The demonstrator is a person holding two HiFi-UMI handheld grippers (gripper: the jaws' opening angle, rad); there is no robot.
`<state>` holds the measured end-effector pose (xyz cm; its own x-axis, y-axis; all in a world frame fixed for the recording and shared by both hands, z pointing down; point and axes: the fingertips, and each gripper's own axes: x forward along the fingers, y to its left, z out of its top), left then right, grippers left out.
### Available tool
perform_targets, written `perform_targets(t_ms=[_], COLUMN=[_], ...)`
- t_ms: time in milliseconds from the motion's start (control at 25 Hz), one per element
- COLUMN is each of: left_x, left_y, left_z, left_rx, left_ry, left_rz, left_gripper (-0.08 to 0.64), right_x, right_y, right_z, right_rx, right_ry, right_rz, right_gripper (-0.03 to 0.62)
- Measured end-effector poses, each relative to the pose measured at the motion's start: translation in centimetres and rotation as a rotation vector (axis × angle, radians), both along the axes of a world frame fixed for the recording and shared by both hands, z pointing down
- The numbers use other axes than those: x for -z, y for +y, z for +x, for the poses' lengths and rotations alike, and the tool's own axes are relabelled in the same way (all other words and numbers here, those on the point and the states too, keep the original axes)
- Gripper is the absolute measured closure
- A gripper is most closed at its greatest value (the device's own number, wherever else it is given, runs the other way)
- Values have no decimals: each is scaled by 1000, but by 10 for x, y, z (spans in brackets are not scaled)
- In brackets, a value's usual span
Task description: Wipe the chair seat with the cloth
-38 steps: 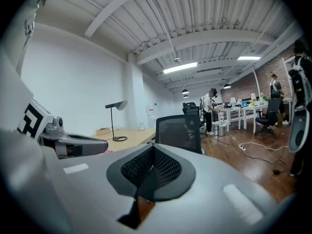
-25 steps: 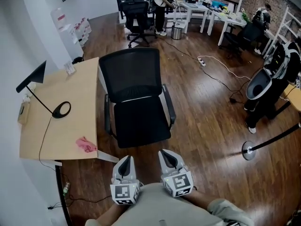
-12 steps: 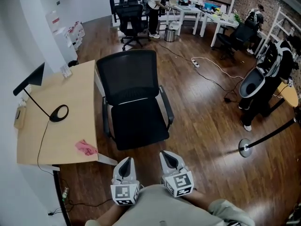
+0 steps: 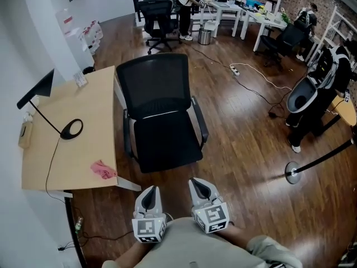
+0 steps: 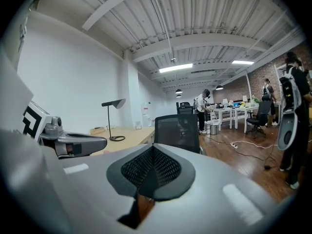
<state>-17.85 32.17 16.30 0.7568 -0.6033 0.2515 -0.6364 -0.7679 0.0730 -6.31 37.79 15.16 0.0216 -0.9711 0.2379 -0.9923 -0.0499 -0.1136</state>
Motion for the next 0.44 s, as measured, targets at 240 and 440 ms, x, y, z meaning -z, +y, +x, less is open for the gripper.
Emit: perform_targets(t_ms=[240, 440], left_x=[-1, -5], left_y=[5, 12], left_z=[1, 2], left_rx=[-8, -11], left_ry=[7, -2], left_rz=[-2, -8], left_gripper=[555, 555], right_x=[-4, -5], right_y=[3, 8], right_z=[-4, -3], right_rx=[13, 14], right_ry=[-5, -11], right_rz=[-15, -16], right_gripper=[588, 588])
